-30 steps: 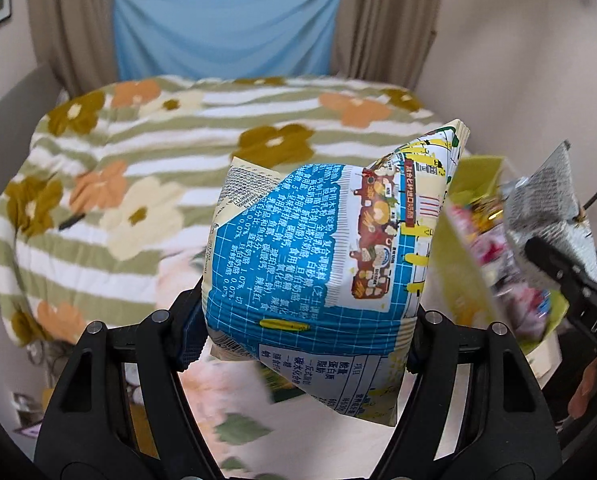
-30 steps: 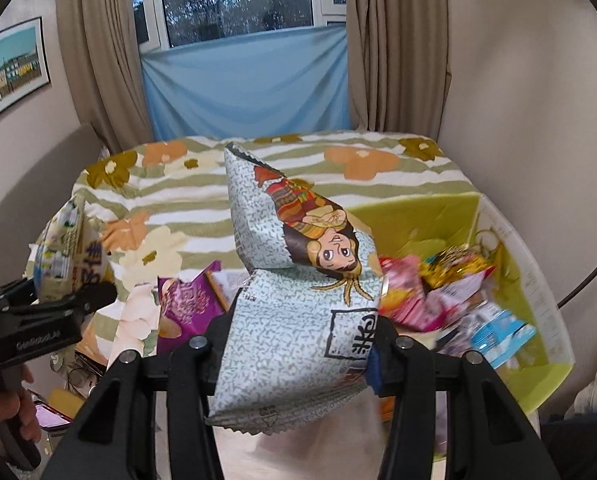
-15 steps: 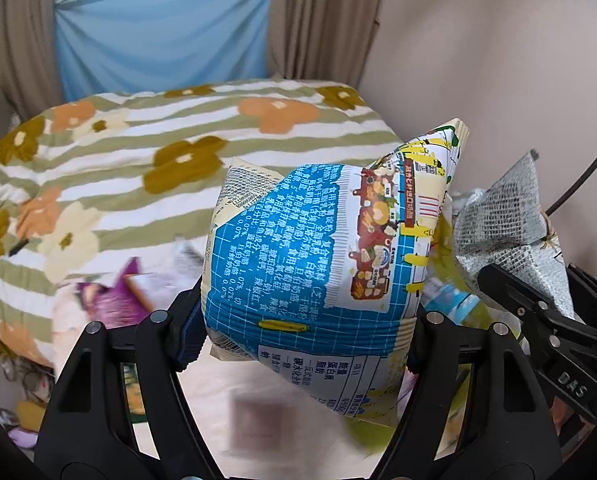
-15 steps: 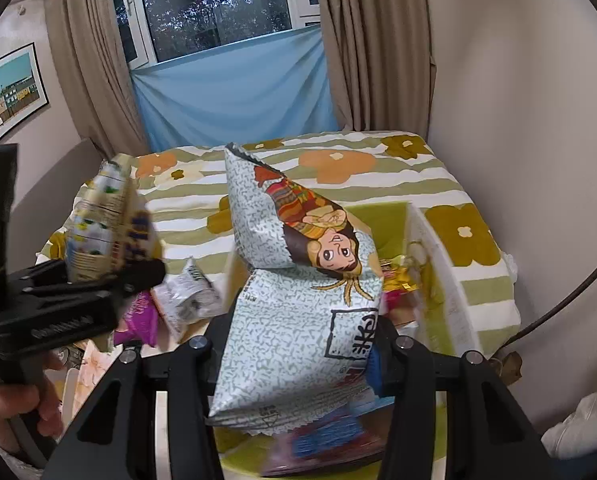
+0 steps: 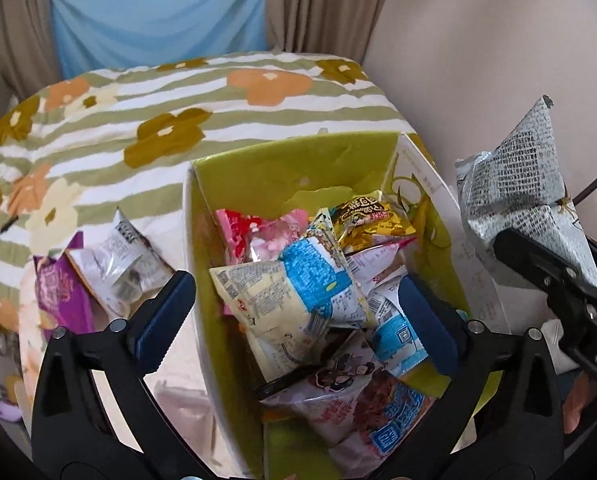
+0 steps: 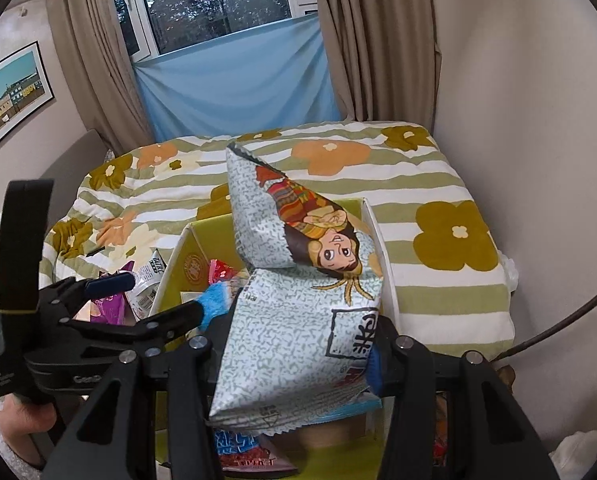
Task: Organize snacks
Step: 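Lower both bags into the yellow-green box and open both tools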
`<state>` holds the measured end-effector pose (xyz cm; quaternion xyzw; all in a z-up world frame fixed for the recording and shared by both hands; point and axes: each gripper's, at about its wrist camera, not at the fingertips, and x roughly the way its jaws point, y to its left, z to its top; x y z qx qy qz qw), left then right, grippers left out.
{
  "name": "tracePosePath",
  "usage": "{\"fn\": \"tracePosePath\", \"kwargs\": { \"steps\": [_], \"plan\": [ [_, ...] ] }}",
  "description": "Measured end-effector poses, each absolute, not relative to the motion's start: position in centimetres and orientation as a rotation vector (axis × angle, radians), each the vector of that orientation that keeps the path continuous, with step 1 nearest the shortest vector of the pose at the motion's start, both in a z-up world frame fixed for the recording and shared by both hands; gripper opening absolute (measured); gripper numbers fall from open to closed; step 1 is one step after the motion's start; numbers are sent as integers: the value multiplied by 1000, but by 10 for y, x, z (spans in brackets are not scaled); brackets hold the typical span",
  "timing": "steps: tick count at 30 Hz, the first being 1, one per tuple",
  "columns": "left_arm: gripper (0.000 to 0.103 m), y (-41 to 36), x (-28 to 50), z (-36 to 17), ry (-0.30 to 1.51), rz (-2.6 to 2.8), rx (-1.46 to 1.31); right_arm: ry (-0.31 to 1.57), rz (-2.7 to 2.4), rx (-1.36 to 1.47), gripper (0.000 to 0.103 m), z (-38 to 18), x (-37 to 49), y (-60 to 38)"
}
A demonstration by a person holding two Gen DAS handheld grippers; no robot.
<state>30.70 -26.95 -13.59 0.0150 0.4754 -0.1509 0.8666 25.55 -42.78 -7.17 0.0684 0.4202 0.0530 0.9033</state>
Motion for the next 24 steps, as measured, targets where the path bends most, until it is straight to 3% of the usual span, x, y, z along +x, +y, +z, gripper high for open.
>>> {"fn": "tracePosePath", "kwargs": {
  "steps": [19, 20, 21, 23, 24],
  "plan": [
    [101, -251, 300, -141, 1036, -194, 29, 928, 215, -29, 48, -94, 320, -418],
    [101, -249, 299, -141, 1038, -187, 32, 934, 220, -33, 50, -97, 323, -417],
    [101, -248, 299, -142, 1038, -182, 33, 930, 223, -36, 62, -99, 324, -416],
    [101, -244, 296, -142, 1038, -171, 31, 913, 241, -27, 96, -99, 322, -415],
    [101, -243, 295, -143, 1038, -167, 29, 902, 254, -20, 98, -98, 319, -415]
  ]
}}
